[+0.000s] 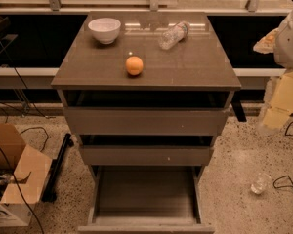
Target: Close bottom drawer
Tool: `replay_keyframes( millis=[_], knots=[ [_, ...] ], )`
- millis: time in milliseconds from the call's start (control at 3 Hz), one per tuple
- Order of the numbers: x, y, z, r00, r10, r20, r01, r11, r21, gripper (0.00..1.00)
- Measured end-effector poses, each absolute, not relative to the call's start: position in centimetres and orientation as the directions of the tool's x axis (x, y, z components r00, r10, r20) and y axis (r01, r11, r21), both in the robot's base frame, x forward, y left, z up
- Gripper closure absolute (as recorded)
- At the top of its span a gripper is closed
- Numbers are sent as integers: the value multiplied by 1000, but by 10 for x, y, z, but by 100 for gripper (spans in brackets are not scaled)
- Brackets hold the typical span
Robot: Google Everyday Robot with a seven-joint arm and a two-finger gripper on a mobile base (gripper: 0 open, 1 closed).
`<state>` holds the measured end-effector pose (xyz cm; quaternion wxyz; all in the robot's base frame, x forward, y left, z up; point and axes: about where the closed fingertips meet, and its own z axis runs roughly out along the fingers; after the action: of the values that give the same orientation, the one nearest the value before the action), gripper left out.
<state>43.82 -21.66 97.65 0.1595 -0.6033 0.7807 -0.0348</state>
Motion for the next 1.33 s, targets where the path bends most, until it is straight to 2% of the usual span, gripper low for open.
replay_keyframes(
  millis=[333, 667, 1333],
  knots=[
    [438, -217, 977, -221, -953, -207, -931, 270, -247, 0],
    [438, -216, 979, -219, -953, -209, -928, 270, -256, 16],
    [426, -185, 921, -166, -935, -313, -945, 241, -219, 62]
  ],
)
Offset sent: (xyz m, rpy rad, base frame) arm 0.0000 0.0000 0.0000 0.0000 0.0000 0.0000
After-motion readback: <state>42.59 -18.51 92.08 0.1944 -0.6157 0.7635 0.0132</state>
